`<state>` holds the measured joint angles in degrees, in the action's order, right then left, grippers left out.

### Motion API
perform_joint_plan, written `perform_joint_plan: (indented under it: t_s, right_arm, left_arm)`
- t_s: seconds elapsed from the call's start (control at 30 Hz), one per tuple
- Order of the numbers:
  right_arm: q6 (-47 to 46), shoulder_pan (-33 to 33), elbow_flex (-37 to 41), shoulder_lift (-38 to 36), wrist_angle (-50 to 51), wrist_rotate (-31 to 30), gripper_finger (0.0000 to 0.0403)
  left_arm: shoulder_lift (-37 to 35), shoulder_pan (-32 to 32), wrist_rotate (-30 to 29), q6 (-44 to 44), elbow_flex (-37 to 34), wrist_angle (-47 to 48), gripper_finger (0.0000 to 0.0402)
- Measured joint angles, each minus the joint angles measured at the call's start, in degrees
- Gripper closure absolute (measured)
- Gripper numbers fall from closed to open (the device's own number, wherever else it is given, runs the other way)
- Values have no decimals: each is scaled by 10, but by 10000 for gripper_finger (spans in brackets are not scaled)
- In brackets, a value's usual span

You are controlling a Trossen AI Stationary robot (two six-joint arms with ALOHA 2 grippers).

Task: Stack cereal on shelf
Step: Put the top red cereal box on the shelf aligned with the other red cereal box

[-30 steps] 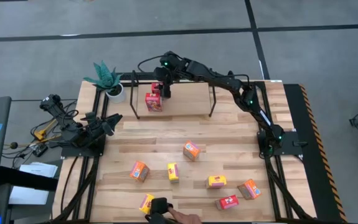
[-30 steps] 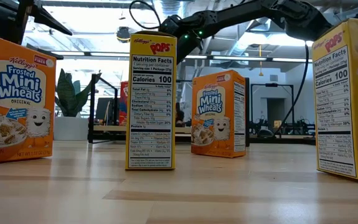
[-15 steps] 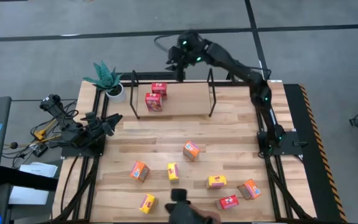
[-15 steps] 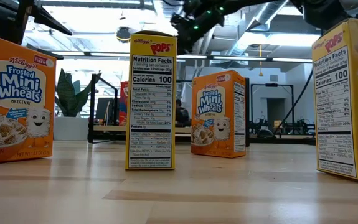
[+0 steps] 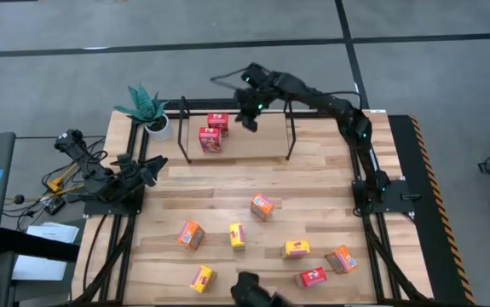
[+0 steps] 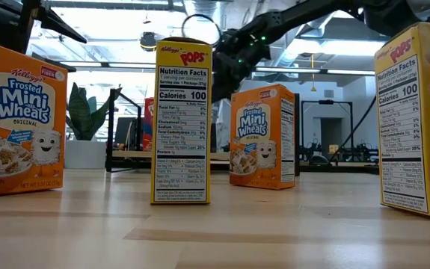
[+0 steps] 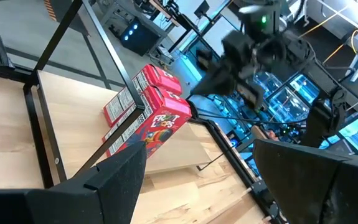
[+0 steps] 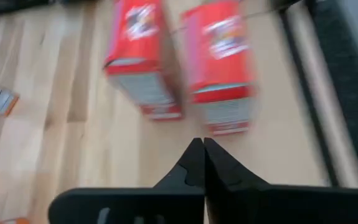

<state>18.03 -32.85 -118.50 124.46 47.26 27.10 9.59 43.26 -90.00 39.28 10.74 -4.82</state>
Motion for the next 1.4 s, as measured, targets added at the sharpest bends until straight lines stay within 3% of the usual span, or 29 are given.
perform_joint_plan:
  t_s: [0.27, 0.47, 1.0, 1.4]
  right_arm:
    - [-9, 34, 64, 1, -84, -52, 397]
    - [1, 34, 66, 1, -111, -93, 396]
    - [3, 41, 66, 1, -184, -93, 395]
    - [5, 27, 66, 1, -163, -108, 388]
  left_arm:
    - [0, -35, 0, 0, 0, 7, 116]
    - [0, -49, 0, 5, 0, 7, 116]
    - [0, -55, 0, 6, 0, 11, 116]
    - [0, -55, 0, 9, 0, 11, 116]
